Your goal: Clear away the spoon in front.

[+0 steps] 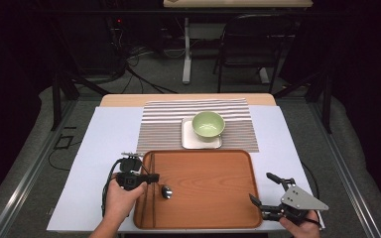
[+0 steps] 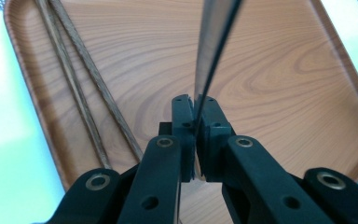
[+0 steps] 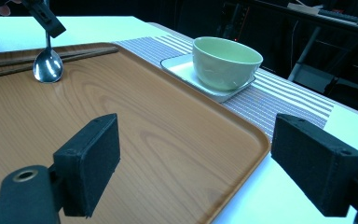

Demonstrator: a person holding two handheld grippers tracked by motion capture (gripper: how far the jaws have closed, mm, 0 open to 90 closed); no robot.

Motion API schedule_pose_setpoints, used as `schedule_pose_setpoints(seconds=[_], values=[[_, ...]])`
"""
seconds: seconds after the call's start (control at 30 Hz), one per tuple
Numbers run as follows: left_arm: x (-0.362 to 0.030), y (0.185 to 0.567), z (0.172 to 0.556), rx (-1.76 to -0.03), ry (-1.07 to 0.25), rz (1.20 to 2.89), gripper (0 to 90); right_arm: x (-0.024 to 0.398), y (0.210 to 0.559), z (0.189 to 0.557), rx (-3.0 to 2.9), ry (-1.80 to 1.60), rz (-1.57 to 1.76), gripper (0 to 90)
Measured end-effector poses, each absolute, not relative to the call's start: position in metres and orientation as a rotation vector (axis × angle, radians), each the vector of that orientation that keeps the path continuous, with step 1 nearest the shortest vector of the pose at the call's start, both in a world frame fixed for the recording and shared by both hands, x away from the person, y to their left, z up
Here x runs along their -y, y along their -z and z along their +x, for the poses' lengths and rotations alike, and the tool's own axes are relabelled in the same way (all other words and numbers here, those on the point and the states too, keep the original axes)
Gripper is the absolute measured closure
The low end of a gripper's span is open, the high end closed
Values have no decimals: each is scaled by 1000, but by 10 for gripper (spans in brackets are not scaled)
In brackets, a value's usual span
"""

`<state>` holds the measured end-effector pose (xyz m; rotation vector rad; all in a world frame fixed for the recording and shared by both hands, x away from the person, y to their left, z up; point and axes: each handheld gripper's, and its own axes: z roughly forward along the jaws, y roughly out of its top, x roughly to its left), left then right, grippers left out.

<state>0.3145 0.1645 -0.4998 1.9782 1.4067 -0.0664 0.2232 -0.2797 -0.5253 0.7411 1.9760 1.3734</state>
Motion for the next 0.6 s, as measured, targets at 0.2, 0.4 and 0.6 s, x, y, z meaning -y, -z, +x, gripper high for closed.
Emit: schedule_pose_setpoints(seconds=[0.2,0.4,0.6], values=[[-167,504,323,-1430,73,1989,837,280,525,223,-1977,-1374,740,153],[-166,510,331,-1452,42,2006,782,280,525,224,-1977,-1371,740,153],[-168,515,337,-1470,44,1957,771,280,525,224,-1977,-1372,739,153]])
